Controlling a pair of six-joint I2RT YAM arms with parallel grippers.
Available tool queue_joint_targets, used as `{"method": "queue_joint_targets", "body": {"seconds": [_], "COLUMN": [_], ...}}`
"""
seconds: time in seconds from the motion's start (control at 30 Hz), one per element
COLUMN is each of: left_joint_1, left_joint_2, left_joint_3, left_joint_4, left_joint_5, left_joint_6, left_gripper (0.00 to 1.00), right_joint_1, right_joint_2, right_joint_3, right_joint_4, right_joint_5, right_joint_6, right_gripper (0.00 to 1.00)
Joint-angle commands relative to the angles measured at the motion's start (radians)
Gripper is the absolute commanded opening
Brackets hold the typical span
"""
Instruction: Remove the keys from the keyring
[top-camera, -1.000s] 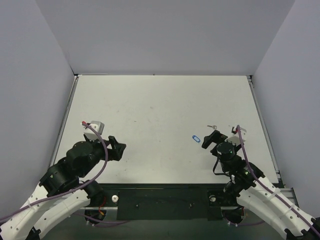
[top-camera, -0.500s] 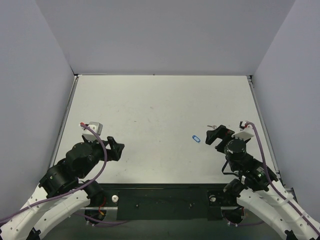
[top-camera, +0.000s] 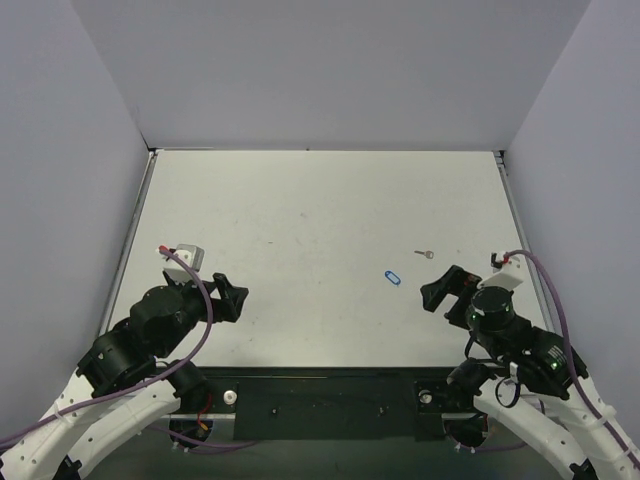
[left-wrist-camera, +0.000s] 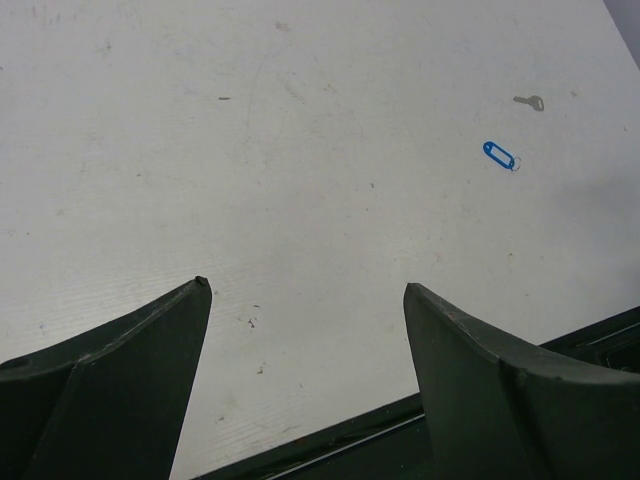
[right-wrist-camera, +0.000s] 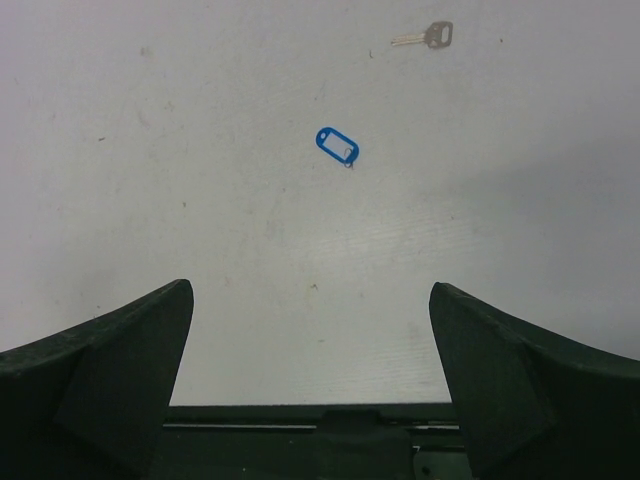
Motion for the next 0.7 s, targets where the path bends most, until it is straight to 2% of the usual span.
{"method": "queue_joint_targets", "body": {"seconds": [0.0,0.27,0.67], "left_joint_1": [-0.002,0.006,0.004], "left_joint_2": [-0.014,-0.022,-0.027], "left_joint_3": [-0.006,-0.006,-0.006], "left_joint_4": [0.020,0.020,0.020], "left_joint_5": [-0.001,-0.006,-0.006], "left_joint_6": [0.011,0.010,0.009], "left_gripper": [0.88,0.88,0.88], "right_joint_1": [0.002,0.002,0.002], "right_joint_2": [-0.098,-0.226,-0.177], "right_joint_3": [0.001,-0.069,-0.048], "right_joint_4": [-0.175,-0.223,-0.226], "right_joint_5": [-0.008,-0.029,-0.042], "right_joint_6": [0.121,0.169,0.149], "right_gripper": [1.00,1.00,1.00]}}
